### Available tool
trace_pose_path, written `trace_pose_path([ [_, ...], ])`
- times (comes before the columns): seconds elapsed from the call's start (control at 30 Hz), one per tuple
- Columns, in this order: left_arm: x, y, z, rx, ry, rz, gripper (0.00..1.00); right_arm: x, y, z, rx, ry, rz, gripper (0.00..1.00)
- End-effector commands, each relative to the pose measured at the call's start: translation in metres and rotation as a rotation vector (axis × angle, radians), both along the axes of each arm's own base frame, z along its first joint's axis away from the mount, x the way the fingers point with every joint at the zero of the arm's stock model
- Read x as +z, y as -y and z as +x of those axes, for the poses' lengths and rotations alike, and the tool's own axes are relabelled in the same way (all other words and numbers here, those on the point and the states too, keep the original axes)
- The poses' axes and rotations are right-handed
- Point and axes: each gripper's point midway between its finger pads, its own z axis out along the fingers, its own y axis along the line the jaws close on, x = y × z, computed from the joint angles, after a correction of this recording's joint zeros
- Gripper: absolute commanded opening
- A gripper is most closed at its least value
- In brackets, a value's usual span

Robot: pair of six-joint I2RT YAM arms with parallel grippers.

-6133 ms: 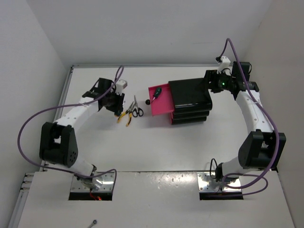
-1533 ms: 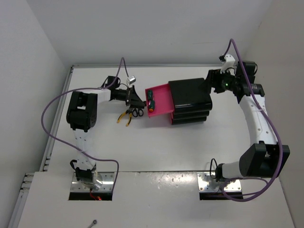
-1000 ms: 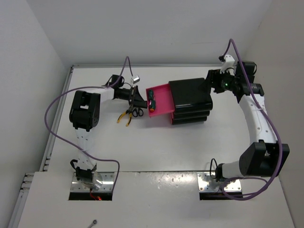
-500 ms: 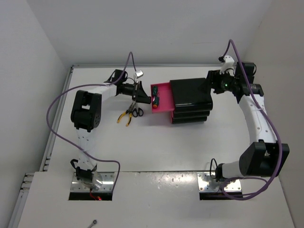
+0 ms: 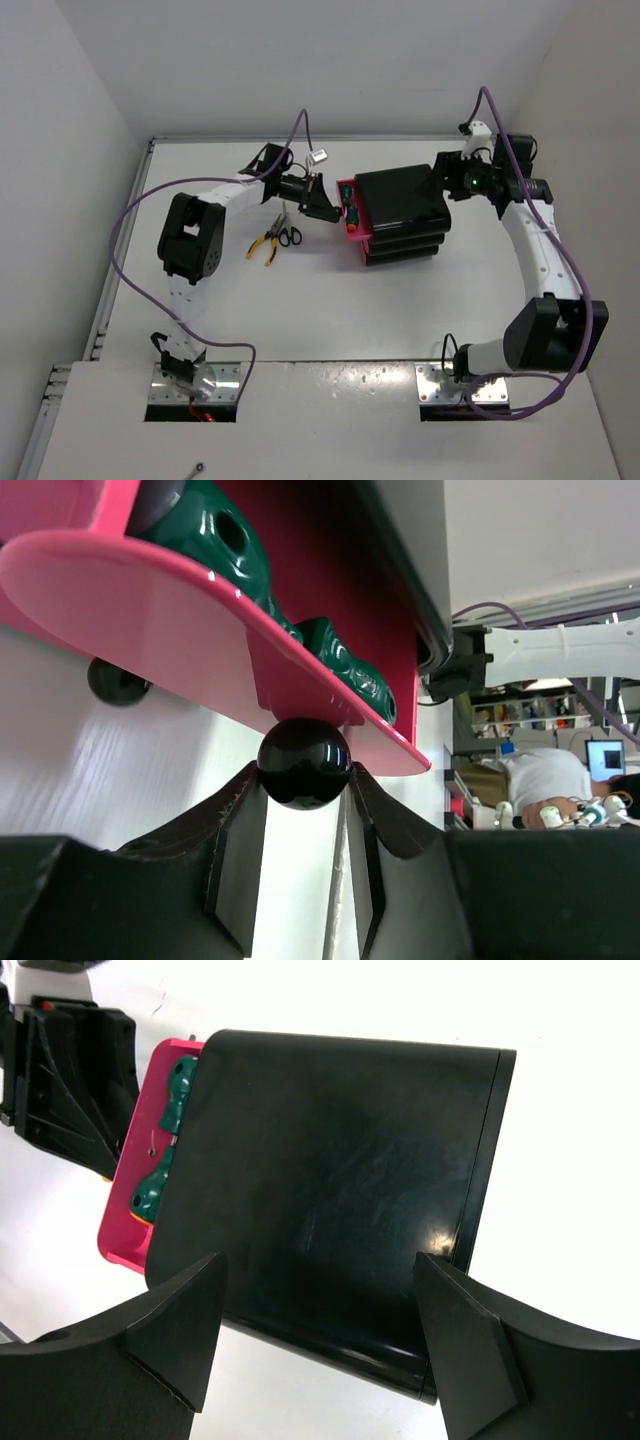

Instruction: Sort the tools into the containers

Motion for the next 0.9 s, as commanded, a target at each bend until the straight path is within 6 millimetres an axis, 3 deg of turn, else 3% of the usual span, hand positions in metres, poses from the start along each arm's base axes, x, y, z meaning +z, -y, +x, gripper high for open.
trace_pose_path([
  [0.0,0.057,0.009,-0.003,-0.063,0.153,-0.097,0.13,0.007,-0.001,-0.001,0.001,0.040,-0.011,0.75],
  [0.57,0.068,0.054,0.002,-0.123,0.183,-0.149,0.21,0.001,-0.001,-0.002,0.001,0.030,-0.010,0.75],
  [0.87,0.046,0.066,0.003,-0.133,0.121,-0.139,0.25,-0.003,-0.001,-0.003,0.001,0.021,-0.009,0.75],
])
